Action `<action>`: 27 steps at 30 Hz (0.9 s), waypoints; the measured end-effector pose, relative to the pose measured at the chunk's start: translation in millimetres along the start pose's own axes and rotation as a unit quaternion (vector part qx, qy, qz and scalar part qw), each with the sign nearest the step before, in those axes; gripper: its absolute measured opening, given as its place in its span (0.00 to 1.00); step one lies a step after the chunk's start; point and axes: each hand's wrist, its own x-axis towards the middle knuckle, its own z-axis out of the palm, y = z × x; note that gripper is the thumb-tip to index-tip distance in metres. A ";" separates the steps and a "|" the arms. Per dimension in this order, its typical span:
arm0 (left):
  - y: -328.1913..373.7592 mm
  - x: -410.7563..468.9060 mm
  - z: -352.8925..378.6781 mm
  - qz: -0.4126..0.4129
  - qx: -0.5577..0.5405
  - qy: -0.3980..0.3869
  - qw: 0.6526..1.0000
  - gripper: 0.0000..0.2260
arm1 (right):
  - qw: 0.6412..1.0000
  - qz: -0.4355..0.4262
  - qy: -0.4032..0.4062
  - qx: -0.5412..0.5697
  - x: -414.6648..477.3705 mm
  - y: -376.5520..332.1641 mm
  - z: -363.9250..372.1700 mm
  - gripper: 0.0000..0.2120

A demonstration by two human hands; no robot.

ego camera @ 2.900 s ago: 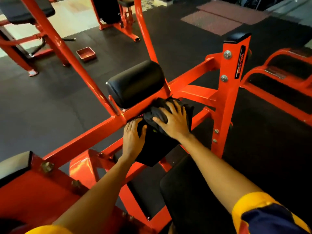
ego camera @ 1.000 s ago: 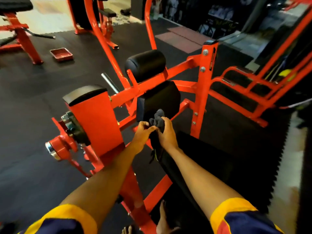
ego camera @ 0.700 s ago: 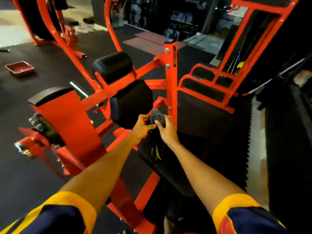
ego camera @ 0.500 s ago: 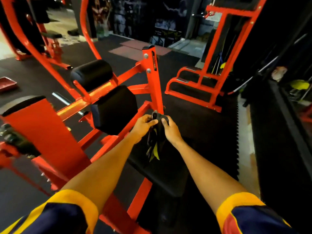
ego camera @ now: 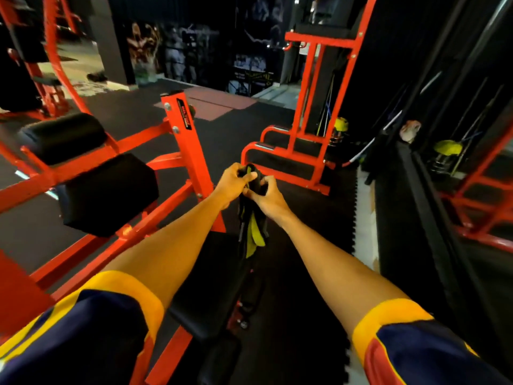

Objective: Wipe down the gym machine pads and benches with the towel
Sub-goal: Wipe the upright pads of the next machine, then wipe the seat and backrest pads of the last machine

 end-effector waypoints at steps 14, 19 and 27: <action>106.3 146.1 99.9 0.089 0.076 0.000 0.993 0.05 | 0.971 -0.034 0.174 -0.162 141.5 -35.7 -197.3 0.09; 141.2 222.7 129.4 0.131 0.083 -0.011 0.988 0.05 | 0.966 -0.053 0.224 -0.119 227.1 -58.7 -232.9 0.10; 157.0 319.4 155.7 0.092 0.035 -0.121 0.988 0.12 | 0.973 0.034 0.185 0.135 355.5 -84.5 -266.2 0.12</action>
